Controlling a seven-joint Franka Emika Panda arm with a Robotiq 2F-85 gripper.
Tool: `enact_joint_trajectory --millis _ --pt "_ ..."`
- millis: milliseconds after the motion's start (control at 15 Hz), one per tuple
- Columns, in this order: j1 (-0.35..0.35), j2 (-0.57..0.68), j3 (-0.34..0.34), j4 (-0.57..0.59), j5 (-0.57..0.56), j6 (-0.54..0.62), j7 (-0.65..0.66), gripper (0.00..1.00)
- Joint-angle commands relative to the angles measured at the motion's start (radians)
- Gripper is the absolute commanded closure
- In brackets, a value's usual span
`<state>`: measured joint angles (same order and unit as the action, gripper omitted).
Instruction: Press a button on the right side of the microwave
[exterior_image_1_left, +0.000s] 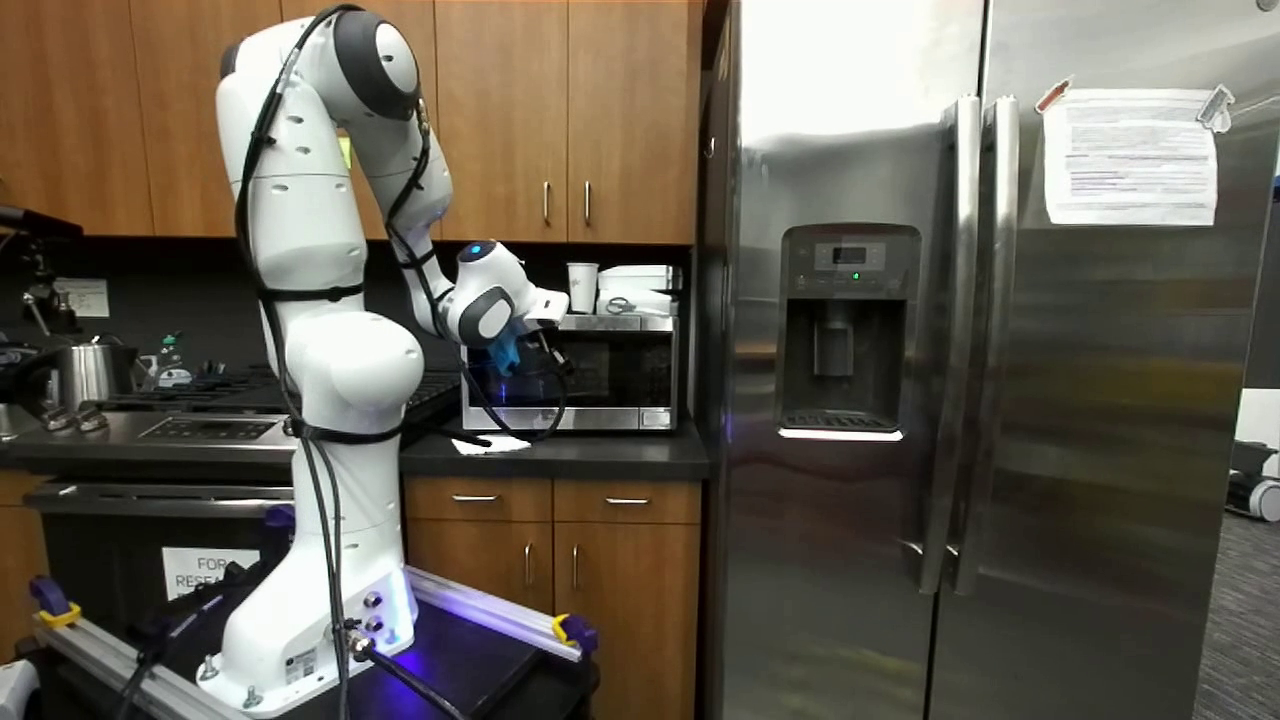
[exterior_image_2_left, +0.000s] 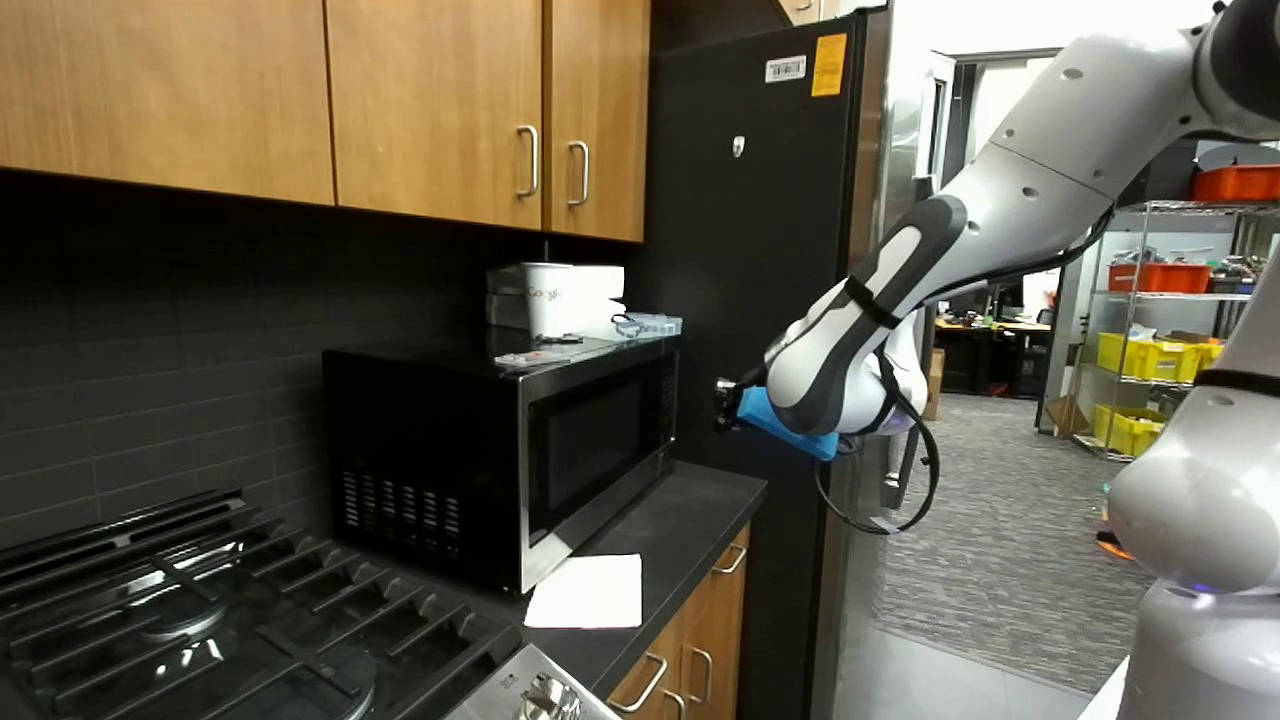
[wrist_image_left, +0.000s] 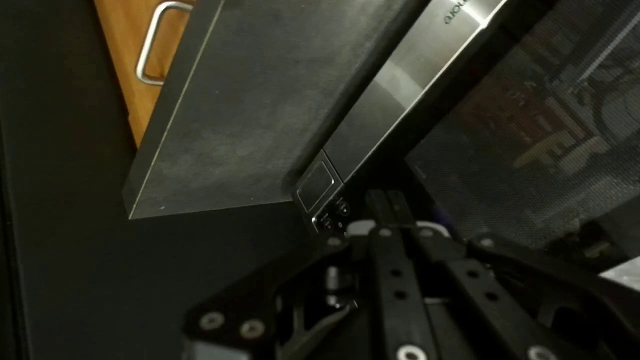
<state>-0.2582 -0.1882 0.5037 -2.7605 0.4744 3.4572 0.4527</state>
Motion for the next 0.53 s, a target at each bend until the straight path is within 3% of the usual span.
enact_joint_trajectory --millis 0,133,333,467 --pt "0.172 0.019 -0.175 0.039 -0.003 -0.001 0.079 1.0" --pt "0.227 -0.014 -0.246 0.044 0.007 -0.056 0.11 1.0" --pt "0.305 -0.057 -0.314 -0.05 -0.049 -0.027 0.235 1.0" --pt "0.353 -0.029 -0.371 -0.016 -0.066 -0.046 0.237 1.0"
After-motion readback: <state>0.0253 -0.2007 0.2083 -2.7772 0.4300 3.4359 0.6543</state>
